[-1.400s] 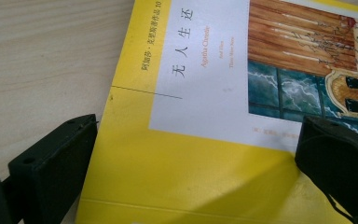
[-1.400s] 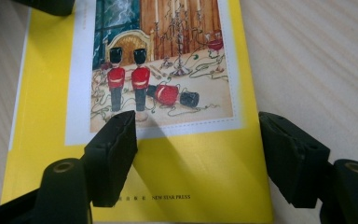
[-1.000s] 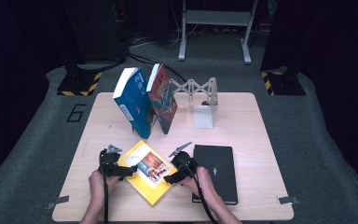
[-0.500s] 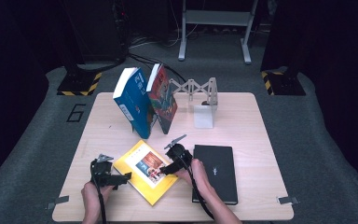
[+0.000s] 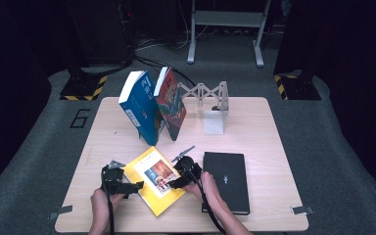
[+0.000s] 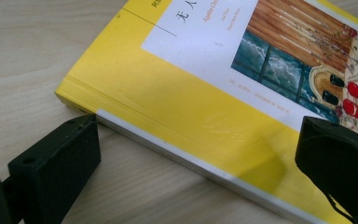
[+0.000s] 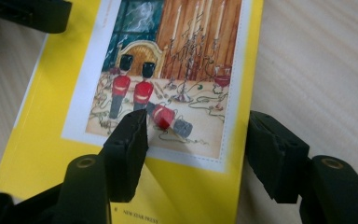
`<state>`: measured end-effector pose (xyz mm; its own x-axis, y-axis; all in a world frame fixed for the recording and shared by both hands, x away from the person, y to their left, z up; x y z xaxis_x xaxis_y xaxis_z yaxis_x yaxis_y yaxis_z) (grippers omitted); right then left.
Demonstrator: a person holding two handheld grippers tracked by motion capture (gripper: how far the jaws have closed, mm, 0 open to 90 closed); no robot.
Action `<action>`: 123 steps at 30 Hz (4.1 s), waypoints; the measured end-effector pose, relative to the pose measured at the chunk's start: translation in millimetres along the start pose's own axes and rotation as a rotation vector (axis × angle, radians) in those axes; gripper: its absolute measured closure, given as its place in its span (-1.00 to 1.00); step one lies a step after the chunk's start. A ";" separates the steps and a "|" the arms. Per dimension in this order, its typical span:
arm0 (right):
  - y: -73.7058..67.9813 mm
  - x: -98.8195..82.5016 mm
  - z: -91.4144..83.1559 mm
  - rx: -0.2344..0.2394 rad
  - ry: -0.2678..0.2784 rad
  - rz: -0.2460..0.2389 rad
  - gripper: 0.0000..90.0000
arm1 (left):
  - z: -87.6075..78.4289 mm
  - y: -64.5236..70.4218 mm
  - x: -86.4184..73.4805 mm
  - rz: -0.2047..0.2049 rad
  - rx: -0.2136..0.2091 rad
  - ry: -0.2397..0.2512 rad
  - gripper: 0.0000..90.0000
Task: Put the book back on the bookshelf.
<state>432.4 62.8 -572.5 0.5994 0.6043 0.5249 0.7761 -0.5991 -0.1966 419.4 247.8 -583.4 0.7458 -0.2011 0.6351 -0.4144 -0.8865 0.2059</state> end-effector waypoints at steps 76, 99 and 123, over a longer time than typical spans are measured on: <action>54.6 33.3 3.5 -0.048 0.037 0.174 -0.28 | 40.6 36.4 40.6 0.119 -0.201 -0.022 -1.00; 44.7 29.1 -8.3 -0.050 0.062 0.149 -0.26 | 40.3 41.4 39.5 0.112 -0.221 -0.022 -1.00; 63.6 79.2 -7.4 -0.058 0.084 0.149 0.49 | 28.8 34.0 29.8 0.060 -0.220 -0.022 -0.99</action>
<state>527.8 68.8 -537.3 0.6869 0.4621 0.5609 0.6657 -0.7096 -0.2306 442.5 199.7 -578.9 0.7266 -0.2617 0.6353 -0.5601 -0.7611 0.3271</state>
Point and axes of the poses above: each handheld gripper's, and its own axes: z roughly forward along the jaws, x roughly out of its top, y roughly to its right, the point moved 9 cm from there along z, roughly forward along the jaws
